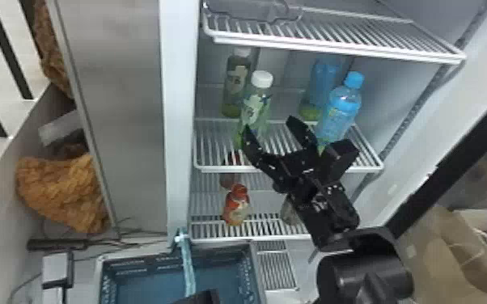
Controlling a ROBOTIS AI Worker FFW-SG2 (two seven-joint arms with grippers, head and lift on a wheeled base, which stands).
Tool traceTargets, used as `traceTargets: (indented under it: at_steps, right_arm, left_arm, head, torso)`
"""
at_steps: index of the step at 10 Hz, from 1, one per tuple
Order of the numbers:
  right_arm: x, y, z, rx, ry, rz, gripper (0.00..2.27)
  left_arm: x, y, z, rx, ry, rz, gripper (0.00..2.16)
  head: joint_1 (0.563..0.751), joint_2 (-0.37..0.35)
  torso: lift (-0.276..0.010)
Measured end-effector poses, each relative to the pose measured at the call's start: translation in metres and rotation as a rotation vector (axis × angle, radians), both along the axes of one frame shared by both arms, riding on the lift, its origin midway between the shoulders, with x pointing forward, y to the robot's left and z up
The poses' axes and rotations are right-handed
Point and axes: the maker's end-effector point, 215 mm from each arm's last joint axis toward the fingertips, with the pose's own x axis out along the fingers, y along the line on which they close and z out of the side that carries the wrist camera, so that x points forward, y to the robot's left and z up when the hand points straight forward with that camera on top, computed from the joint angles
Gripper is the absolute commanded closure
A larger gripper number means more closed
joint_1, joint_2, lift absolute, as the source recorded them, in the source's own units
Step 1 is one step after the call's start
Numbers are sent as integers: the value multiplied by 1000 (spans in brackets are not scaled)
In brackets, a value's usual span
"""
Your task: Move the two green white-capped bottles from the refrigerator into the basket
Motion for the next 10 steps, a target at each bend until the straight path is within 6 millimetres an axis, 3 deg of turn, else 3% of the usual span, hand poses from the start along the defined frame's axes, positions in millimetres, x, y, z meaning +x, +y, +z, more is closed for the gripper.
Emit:
traceTargets:
  at_steps: [6, 7, 9, 10]
  right_arm:
    - [35, 29, 10, -24, -10, 63, 121]
    - [40, 35, 13, -29, -12, 71, 275]
    - [44, 38, 8, -30, 5, 77, 857]
    - [45, 37, 7, -28, 8, 71, 871]
  left_arm:
    - [1, -1, 1, 4, -5, -5, 1188]
    - [1, -1, 0, 6, -6, -4, 1188]
    - [2, -1, 1, 5, -7, -6, 1188]
    - [1, 0, 0, 5, -5, -3, 1188]
  head:
    - [695, -169]
    - [695, -164]
    - [695, -156]
    - [695, -156]
  torso:
    - [-4]
    - [-4]
    - [-4]
    - [-4]
